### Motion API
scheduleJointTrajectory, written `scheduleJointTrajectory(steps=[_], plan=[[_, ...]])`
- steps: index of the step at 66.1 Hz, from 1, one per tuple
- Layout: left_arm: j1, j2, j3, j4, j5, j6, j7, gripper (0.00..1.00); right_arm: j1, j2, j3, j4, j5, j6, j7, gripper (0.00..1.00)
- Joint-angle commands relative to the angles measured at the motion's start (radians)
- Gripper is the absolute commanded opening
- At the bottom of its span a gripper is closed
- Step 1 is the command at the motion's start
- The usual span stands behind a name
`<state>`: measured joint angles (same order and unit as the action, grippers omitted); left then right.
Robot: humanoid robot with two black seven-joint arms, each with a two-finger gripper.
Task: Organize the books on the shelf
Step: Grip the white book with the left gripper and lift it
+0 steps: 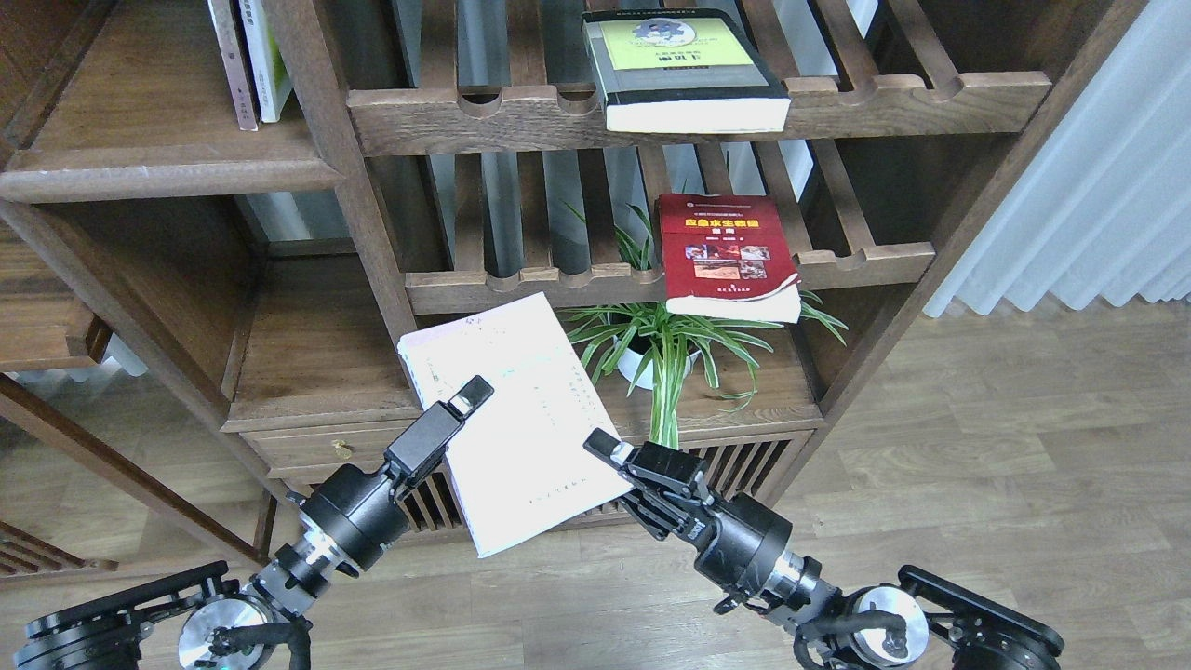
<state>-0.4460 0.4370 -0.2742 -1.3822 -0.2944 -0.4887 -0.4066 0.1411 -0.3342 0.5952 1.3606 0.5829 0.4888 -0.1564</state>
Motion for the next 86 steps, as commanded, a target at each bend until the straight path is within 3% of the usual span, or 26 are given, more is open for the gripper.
scheduleJointTrajectory(steps=[1, 16, 22, 26, 37, 44, 74, 86], plan=[[0.000, -0.001, 0.020, 0.002, 0.003, 0.000, 0.000, 0.74, 0.000, 0.007, 0.000, 0.002, 0.000, 0.000, -0.003, 0.06], [-0.008, -0.001, 0.021, 0.002, 0.003, 0.000, -0.001, 0.66, 0.000, 0.015, -0.002, 0.002, -0.001, 0.000, -0.012, 0.06], [-0.008, -0.001, 0.021, 0.002, 0.005, 0.000, -0.003, 0.43, -0.002, 0.023, -0.012, 0.002, -0.001, 0.000, -0.012, 0.07], [-0.008, -0.001, 0.023, 0.002, 0.005, 0.000, -0.006, 0.32, -0.002, 0.023, -0.012, 0.000, -0.001, 0.000, -0.012, 0.07], [-0.007, 0.002, 0.023, 0.002, 0.011, 0.000, -0.006, 0.25, -0.008, 0.026, -0.012, 0.000, -0.001, 0.000, -0.012, 0.07], [-0.008, 0.003, 0.023, 0.002, 0.020, 0.000, -0.008, 0.11, -0.012, 0.027, -0.012, 0.002, -0.003, 0.000, -0.012, 0.08], [-0.003, 0.025, 0.050, 0.003, 0.058, 0.000, -0.009, 0.08, -0.014, 0.043, -0.005, 0.000, -0.003, 0.000, -0.008, 0.11], [-0.002, 0.026, 0.049, 0.003, 0.058, 0.000, -0.011, 0.08, -0.014, 0.043, -0.002, -0.001, -0.003, 0.000, -0.003, 0.27]])
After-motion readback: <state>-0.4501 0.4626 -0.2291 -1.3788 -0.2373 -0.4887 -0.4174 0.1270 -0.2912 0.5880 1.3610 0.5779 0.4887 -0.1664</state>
